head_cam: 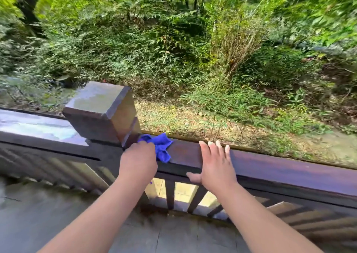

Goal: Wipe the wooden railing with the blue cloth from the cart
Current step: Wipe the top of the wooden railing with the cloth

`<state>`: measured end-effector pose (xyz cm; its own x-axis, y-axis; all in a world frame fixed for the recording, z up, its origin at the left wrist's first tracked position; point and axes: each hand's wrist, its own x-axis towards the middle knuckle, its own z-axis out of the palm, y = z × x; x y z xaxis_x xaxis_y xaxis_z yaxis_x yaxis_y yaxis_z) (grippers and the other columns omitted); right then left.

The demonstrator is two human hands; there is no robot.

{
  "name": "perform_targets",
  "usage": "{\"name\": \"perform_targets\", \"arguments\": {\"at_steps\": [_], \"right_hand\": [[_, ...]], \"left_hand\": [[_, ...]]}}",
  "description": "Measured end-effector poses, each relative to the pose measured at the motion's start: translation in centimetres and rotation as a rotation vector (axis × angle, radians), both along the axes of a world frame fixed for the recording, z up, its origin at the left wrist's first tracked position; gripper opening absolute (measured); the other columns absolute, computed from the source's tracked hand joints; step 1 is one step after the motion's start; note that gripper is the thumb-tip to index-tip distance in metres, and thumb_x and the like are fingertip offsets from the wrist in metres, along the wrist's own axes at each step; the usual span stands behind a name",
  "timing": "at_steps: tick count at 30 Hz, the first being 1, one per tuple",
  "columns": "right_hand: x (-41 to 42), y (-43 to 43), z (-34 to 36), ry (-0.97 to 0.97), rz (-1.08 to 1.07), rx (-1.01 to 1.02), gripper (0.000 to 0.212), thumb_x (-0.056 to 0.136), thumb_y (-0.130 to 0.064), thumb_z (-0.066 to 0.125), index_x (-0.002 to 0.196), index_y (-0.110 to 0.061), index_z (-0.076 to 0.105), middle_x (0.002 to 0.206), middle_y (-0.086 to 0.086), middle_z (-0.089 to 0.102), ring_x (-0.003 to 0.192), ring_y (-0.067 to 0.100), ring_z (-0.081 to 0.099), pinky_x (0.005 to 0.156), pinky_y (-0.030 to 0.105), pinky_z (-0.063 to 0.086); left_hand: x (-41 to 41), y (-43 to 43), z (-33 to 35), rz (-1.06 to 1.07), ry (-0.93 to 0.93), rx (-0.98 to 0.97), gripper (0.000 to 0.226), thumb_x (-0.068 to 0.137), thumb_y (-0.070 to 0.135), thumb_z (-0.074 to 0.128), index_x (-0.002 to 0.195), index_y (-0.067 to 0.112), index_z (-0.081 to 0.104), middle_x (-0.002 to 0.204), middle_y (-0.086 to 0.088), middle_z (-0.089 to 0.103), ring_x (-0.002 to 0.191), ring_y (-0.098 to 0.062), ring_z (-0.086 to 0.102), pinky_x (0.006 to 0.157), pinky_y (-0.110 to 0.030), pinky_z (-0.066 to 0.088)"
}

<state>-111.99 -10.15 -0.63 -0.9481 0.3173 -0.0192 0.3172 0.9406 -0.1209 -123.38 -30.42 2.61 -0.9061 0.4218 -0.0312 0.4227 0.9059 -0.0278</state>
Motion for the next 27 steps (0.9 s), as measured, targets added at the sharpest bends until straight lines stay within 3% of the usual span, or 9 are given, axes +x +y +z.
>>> {"name": "perform_targets", "arguments": {"at_steps": [3,7,11,13,15,20,23,25,27], "right_hand": [[1.0,0.2,0.7,0.012,0.028,-0.034,0.116,0.074,-0.082,0.055,0.16,-0.022,0.007,0.167,0.012,0.02,0.157,0.035,0.005,0.125,0.06,-0.004],[1.9,0.4,1.4,0.07,0.089,-0.105,0.113,0.074,-0.082,0.052,0.16,-0.024,0.008,0.169,0.009,0.017,0.157,0.033,0.003,0.126,0.054,-0.005],[1.9,-1.6,0.6,0.07,0.243,-0.196,0.105,0.079,-0.073,0.059,0.161,-0.02,0.018,0.168,0.008,0.02,0.158,0.029,0.003,0.127,0.044,-0.008],[1.6,-3.5,-0.1,0.076,0.352,-0.243,0.095,0.082,-0.064,0.064,0.157,-0.019,0.028,0.165,0.007,0.028,0.158,0.028,0.007,0.126,0.039,-0.009],[1.1,-5.8,-0.4,0.096,0.44,-0.278,0.081,0.084,-0.055,0.066,0.152,-0.018,0.039,0.158,0.007,0.039,0.157,0.029,0.018,0.126,0.036,-0.002],[-0.9,-13.2,0.8,0.161,0.614,-0.302,0.054,0.084,-0.042,0.061,0.132,-0.018,0.06,0.135,0.008,0.061,0.132,0.032,0.053,0.115,0.041,0.04],[-3.7,-18.3,1.8,0.143,0.706,-0.321,0.046,0.086,-0.04,0.055,0.125,-0.017,0.059,0.127,0.007,0.06,0.124,0.029,0.052,0.107,0.042,0.044],[-5.6,-21.6,2.3,0.161,0.721,-0.348,0.045,0.086,-0.039,0.057,0.124,-0.015,0.059,0.127,0.008,0.061,0.124,0.029,0.051,0.108,0.042,0.043],[-7.8,-25.2,2.6,0.19,0.692,-0.394,0.045,0.085,-0.038,0.06,0.124,-0.016,0.058,0.125,0.007,0.061,0.124,0.028,0.051,0.108,0.039,0.043]], "left_hand": [[0.0,0.1,-0.2,0.027,0.016,0.058,0.008,0.091,0.021,0.052,0.093,0.022,0.06,0.093,-0.001,0.059,0.085,-0.023,0.058,0.059,-0.033,0.038],[0.8,0.8,0.3,0.012,-0.043,0.154,0.015,0.09,0.019,0.049,0.076,0.022,0.053,0.081,0.001,0.051,0.078,-0.023,0.055,0.059,-0.033,0.041],[3.1,-0.5,0.7,0.029,-0.164,0.271,0.016,0.082,0.019,0.052,0.066,0.021,0.05,0.074,0.004,0.051,0.072,-0.021,0.053,0.052,-0.033,0.035],[4.3,-2.2,0.6,0.061,-0.179,0.351,0.009,0.081,0.022,0.051,0.073,0.023,0.057,0.077,0.005,0.058,0.074,-0.019,0.056,0.059,-0.034,0.043],[5.0,-4.4,0.4,0.088,-0.139,0.392,0.01,0.083,0.024,0.054,0.08,0.027,0.062,0.086,0.008,0.063,0.082,-0.019,0.059,0.069,-0.036,0.049],[3.9,-12.7,0.4,0.279,-0.041,0.425,0.016,0.087,0.031,0.057,0.096,0.036,0.07,0.099,0.011,0.067,0.094,-0.017,0.063,0.075,-0.033,0.048],[1.1,-18.1,1.3,0.338,0.05,0.458,0.017,0.086,0.029,0.063,0.1,0.031,0.073,0.099,0.007,0.069,0.096,-0.021,0.065,0.076,-0.034,0.05],[-1.3,-21.3,1.9,0.356,0.134,0.462,0.011,0.085,0.029,0.065,0.094,0.03,0.071,0.094,0.006,0.068,0.091,-0.022,0.065,0.071,-0.033,0.047],[-4.5,-24.2,2.5,0.338,0.193,0.488,0.013,0.085,0.025,0.068,0.096,0.028,0.072,0.097,0.003,0.07,0.094,-0.023,0.065,0.075,-0.034,0.049]]}}
